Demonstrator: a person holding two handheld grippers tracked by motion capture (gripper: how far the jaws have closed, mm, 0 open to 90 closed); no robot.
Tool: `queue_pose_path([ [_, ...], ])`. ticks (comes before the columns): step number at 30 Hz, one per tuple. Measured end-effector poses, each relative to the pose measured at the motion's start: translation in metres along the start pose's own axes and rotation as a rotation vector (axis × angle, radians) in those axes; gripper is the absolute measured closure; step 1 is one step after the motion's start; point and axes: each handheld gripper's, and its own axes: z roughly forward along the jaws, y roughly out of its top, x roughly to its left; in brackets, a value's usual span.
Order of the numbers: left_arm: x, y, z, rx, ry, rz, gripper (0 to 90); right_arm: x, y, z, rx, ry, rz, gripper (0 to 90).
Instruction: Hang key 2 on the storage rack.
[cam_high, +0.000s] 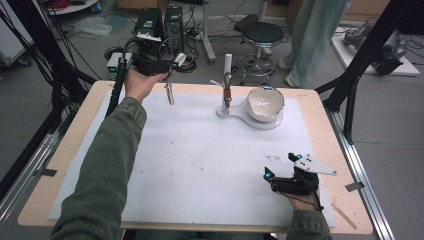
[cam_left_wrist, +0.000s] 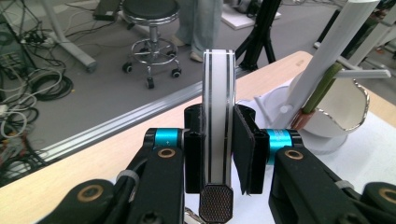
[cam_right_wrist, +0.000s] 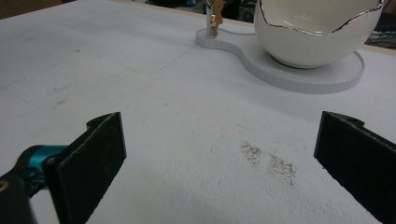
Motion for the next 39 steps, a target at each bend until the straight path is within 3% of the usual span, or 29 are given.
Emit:
queue_pose_path([
  [13,-0.014,0.007,0.029,-0.005,0.005,-0.013,75.0,0.000,0.000,0.000,0.002,0.002,0.000,1.0],
  [20,-0.031,0.022,0.045,-0.021,-0.013,0.005,75.0,-0.001,-0.002,0.000,0.003,0.001,0.005,1.1],
  [28,-0.045,0.027,0.065,-0.018,-0.016,0.003,75.0,0.000,-0.003,-0.002,0.003,-0.001,0.003,1.1],
  [39,-0.053,0.033,0.085,-0.032,-0.003,-0.013,75.0,-0.002,-0.005,-0.005,0.002,-0.008,0.005,1.1],
])
